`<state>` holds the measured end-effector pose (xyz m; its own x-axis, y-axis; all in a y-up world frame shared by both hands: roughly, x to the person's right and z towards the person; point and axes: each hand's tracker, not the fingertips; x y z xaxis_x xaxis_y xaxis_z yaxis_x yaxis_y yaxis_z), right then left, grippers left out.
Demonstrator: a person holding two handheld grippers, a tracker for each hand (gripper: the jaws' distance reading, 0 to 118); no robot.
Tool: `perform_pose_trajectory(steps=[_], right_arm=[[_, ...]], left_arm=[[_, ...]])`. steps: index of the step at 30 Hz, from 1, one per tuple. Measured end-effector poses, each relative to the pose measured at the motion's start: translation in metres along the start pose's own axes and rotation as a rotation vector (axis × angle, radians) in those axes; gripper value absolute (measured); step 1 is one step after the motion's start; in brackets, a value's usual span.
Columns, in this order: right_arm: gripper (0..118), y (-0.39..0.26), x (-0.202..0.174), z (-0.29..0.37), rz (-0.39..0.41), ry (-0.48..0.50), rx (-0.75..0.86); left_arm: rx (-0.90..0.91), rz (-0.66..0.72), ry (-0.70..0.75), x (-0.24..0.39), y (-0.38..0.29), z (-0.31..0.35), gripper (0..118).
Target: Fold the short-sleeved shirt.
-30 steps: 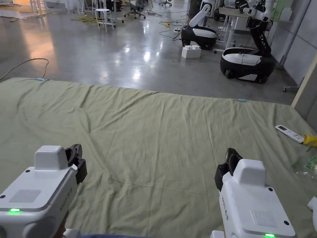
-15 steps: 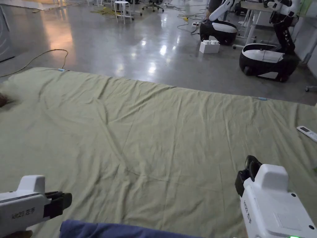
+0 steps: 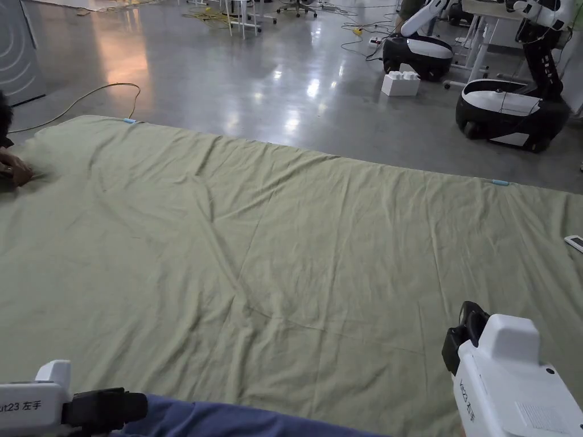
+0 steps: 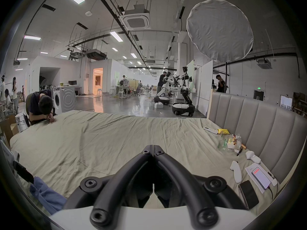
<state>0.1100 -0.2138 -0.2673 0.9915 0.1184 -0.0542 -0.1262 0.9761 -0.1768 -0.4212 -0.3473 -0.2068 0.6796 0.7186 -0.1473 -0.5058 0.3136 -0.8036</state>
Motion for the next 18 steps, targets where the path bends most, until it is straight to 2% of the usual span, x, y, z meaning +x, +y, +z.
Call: perform_pose_trajectory(steps=[2, 6, 10, 11, 13, 14, 15, 18], right_arm=[[0, -0.001, 0.0, 0.001, 0.002, 0.0, -0.005], [0, -0.002, -0.002, 0.001, 0.008, 0.0, -0.011], [0, -0.004, -0.003, 0.0, 0.004, 0.006, -0.019], [0, -0.005, -0.004, 0.0, 0.004, 0.007, -0.021], [0, -0.006, -0.005, -0.001, 0.005, 0.01, -0.024], [0, -0.007, -0.006, -0.001, 0.005, 0.011, -0.026], [0, -0.007, -0.006, -0.001, 0.005, 0.014, -0.029], [0, -0.008, -0.007, -0.001, 0.006, 0.017, -0.037]], left_arm=[[-0.041, 0.092, -0.097, -0.012, -0.003, -0.006, 79], [-0.01, 0.183, -0.266, -0.019, -0.012, -0.015, 79], [-0.003, 0.194, -0.283, -0.02, -0.019, -0.026, 73], [-0.005, 0.191, -0.277, -0.019, -0.019, -0.028, 66], [-0.02, 0.169, -0.227, -0.015, -0.019, -0.035, 34], [-0.031, 0.155, -0.183, -0.013, -0.02, -0.039, 21], [-0.043, 0.138, -0.138, -0.011, -0.021, -0.042, 21], [-0.017, 0.188, -0.177, -0.007, -0.017, -0.038, 17]])
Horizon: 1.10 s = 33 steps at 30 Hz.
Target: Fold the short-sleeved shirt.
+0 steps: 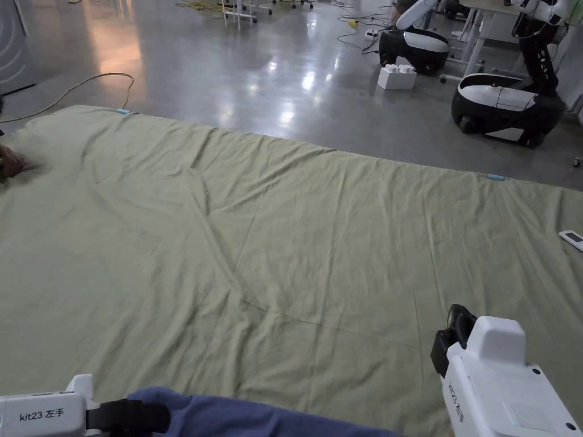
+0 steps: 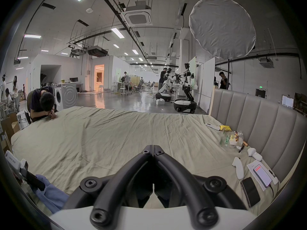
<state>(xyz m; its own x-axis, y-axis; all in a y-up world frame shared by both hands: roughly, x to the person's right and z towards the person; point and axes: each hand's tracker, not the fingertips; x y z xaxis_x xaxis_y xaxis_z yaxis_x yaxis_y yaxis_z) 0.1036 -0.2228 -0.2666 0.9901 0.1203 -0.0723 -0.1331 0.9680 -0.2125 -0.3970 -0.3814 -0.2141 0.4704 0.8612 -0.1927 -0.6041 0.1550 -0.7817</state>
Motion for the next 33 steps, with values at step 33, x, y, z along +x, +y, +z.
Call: perform_pose_trajectory(steps=[33], right_arm=[[0, 0.0, 0.003, 0.001, -0.022, 0.033, 0.012]], left_arm=[[0.151, -0.344, 0.382, 0.146, -0.002, 0.068, 13]])
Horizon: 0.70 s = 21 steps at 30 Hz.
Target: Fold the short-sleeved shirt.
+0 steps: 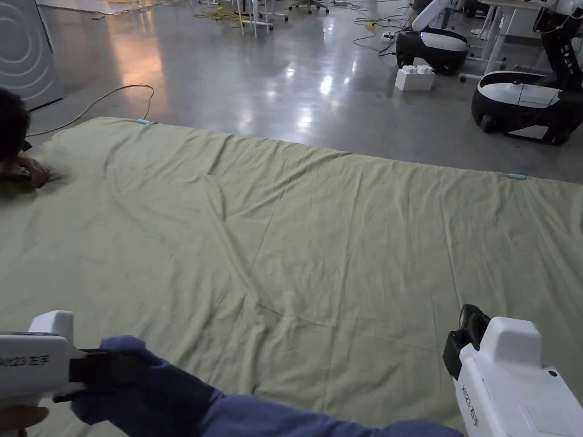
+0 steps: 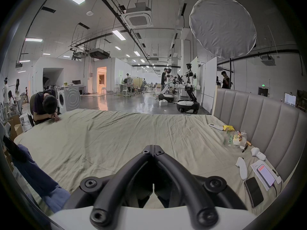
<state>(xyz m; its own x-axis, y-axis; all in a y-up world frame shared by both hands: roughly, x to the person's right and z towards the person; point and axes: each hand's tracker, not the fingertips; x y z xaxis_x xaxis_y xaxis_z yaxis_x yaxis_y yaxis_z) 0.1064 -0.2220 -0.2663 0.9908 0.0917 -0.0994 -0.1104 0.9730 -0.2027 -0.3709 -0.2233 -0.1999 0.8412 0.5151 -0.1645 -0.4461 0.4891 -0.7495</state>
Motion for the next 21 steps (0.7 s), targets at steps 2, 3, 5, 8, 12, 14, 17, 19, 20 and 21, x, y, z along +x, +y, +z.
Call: perform_pose_trajectory(steps=[2, 3, 5, 8, 12, 14, 17, 19, 20, 21], right_arm=[[0, -0.001, 0.0, 0.0, -0.002, 0.001, 0.0], [0, -0.001, 0.0, 0.0, -0.003, 0.002, -0.002], [0, -0.002, 0.001, 0.001, -0.005, 0.002, -0.004], [0, -0.004, 0.003, 0.002, -0.007, -0.001, -0.006], [0, -0.006, 0.009, 0.004, -0.01, -0.012, -0.01], [0, -0.007, 0.012, 0.005, -0.01, -0.02, -0.012], [0, -0.008, 0.016, 0.007, -0.013, -0.029, -0.017], [0, -0.009, 0.018, 0.008, -0.013, -0.036, -0.019], [0, -0.009, 0.019, 0.009, -0.012, -0.038, -0.019], [0, -0.009, 0.019, 0.009, -0.011, -0.039, -0.02]], left_arm=[[-0.017, 0.047, -0.096, 0.017, -0.005, -0.005, 13], [-0.032, 0.053, -0.129, 0.026, -0.008, -0.009, 13], [-0.044, 0.056, -0.149, 0.044, -0.016, -0.021, 13], [-0.087, 0.034, -0.146, 0.072, -0.032, -0.048, 13], [-0.165, 0.015, -0.089, 0.097, -0.054, -0.097, 13], [-0.191, -0.001, -0.041, 0.103, -0.063, -0.125, 13], [-0.224, 0.0, 0.024, 0.114, -0.079, -0.153, 13], [-0.23, -0.018, 0.068, 0.117, -0.088, -0.168, 13], [-0.228, -0.025, 0.073, 0.118, -0.091, -0.172, 13], [-0.23, -0.022, 0.082, 0.122, -0.095, -0.173, 13]])
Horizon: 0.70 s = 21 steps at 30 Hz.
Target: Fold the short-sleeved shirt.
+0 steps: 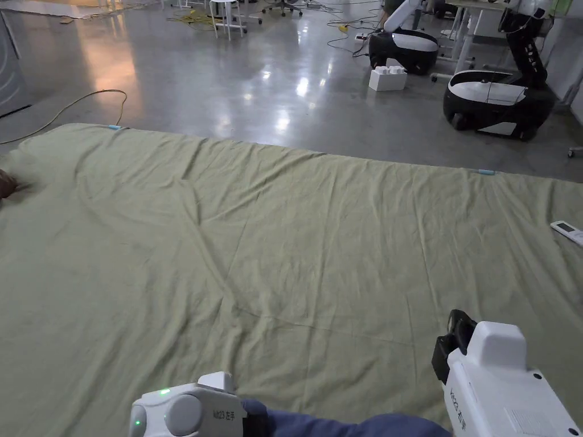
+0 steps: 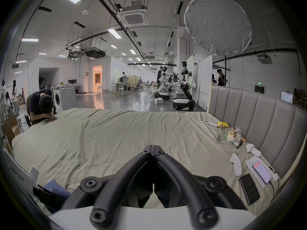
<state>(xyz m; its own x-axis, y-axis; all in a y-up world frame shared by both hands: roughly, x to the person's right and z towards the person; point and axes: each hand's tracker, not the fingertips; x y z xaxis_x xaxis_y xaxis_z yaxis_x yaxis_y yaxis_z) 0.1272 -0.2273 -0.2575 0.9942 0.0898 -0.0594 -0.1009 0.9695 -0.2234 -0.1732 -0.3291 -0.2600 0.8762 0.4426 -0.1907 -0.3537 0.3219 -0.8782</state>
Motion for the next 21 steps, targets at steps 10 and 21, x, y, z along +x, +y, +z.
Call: perform_pose_trajectory(steps=[10, 21], right_arm=[[0, -0.001, -0.001, 0.001, 0.0, 0.002, -0.003], [0, -0.002, -0.001, 0.003, -0.004, 0.007, -0.004]], left_arm=[[0.008, 0.05, -0.039, 0.007, 0.001, 0.008, 13], [0.015, -0.008, -0.095, 0.017, -0.003, 0.016, 53]])
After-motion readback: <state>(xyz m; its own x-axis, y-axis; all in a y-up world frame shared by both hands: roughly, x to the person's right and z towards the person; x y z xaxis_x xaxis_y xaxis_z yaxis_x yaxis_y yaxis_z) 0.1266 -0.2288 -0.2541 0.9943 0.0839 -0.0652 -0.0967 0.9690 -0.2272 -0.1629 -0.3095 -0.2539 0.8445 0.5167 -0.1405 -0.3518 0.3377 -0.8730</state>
